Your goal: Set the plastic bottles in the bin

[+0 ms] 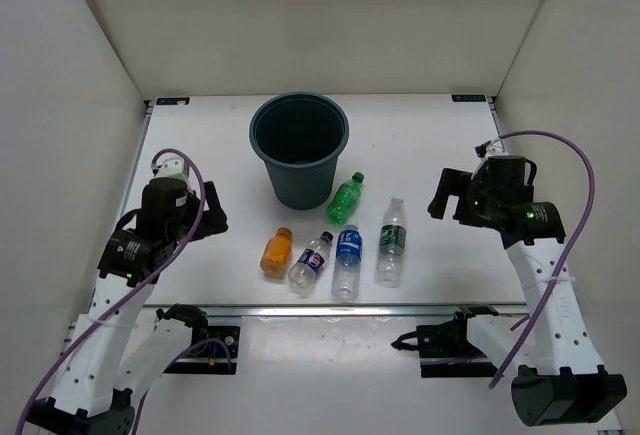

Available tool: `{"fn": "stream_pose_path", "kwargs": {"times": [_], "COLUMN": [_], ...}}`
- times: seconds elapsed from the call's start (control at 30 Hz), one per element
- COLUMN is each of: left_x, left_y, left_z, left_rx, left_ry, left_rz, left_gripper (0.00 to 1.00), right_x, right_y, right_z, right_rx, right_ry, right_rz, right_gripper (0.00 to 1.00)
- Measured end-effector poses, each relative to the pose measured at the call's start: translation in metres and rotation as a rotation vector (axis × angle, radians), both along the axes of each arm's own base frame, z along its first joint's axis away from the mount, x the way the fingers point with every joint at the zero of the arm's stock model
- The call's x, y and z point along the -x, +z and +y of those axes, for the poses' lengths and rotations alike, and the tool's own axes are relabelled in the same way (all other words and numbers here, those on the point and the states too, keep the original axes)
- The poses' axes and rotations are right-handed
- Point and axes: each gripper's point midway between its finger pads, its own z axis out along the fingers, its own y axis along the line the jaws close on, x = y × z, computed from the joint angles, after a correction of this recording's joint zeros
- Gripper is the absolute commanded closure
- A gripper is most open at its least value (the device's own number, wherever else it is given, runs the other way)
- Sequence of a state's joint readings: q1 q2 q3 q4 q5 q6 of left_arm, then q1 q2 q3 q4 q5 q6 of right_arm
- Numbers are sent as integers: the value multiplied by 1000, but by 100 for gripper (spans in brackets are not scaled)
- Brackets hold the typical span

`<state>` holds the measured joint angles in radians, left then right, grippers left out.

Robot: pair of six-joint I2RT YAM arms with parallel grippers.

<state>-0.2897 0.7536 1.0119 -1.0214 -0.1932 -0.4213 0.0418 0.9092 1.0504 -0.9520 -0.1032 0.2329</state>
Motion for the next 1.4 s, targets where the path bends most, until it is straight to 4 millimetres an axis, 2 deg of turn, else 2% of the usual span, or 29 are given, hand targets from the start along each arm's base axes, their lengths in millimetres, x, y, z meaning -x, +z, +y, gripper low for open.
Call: {"fn": "stream_pose_path", "kwargs": {"times": [0.17, 0.27, 0.43, 0.6, 0.77, 0.97, 1.17, 1.3, 1.37, 1.4], "left_x": [6, 10, 14, 9, 11, 5, 5, 9, 8, 6], "left_y": [-5, -17, -44, -67, -98, -129, -161, -183, -187, -188], "left_z": [3, 1, -19, -61, -108, -122, -127, -125, -125, -126], "left_rx": [-12, -17, 11, 44, 41, 16, -24, -43, -50, -51], "left_ry": [-5, -23, -117, -275, -436, -455, -455, -441, -433, -430], "left_rz": [4, 32, 89, 118, 182, 230, 267, 305, 309, 305], "left_gripper": [1, 1, 1, 1, 1, 1, 1, 9, 24, 29], "right_x": [3, 3, 2, -3, -4, 2, 4, 4, 3, 4], "right_y": [-1, -3, -12, -20, -32, -44, -43, -45, -46, -47], "right_z": [22, 35, 41, 33, 15, -6, -7, -6, -6, -6], "right_rx": [-15, -13, -13, 9, 29, 26, 35, 45, 44, 43], "right_ry": [87, 138, 160, 127, 55, -30, -37, -32, -32, -31], "right_rz": [3, -7, -7, 9, 39, 52, 37, 41, 40, 41], "right_gripper": [1, 1, 1, 1, 1, 1, 1, 2, 3, 2]}}
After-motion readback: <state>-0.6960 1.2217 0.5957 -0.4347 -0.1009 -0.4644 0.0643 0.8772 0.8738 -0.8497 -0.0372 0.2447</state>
